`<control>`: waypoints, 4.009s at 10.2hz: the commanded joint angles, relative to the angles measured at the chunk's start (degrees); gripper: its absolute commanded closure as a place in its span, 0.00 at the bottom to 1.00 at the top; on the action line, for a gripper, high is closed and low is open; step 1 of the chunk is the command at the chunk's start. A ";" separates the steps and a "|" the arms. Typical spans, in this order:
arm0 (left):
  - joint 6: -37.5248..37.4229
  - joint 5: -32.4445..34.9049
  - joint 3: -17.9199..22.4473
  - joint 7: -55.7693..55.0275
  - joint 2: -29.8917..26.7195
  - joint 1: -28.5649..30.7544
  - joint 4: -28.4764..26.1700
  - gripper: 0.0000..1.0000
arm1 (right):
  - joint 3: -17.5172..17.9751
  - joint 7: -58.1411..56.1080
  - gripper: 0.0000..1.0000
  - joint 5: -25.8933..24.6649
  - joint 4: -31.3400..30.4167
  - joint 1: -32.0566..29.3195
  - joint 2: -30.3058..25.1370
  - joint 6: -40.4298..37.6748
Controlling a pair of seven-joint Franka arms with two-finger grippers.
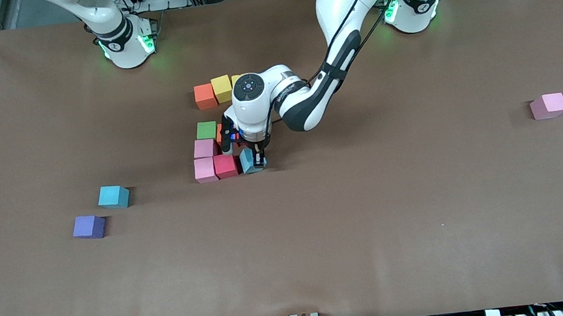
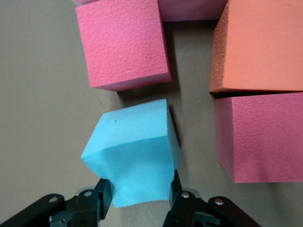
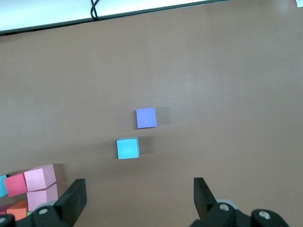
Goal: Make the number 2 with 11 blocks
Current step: 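Lower the cyan cube beside the red cube with the left gripper, then open the left gripper to release the cyan cube and lift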
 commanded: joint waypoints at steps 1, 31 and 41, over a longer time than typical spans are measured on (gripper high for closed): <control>0.95 1.25 -0.18 0.50 1.43 0.04 1.39 0.44 | 0.58 0.43 0.00 0.17 -0.01 -0.57 -0.85 -0.62; 5.43 -0.59 -1.58 2.69 0.91 3.02 0.51 0.00 | 0.66 0.43 0.00 0.17 -0.10 -0.48 -0.76 -0.62; -19.68 -4.53 -7.30 7.44 -12.09 13.38 -0.46 0.00 | 0.66 0.43 0.00 0.17 -0.10 -0.39 -0.85 -1.06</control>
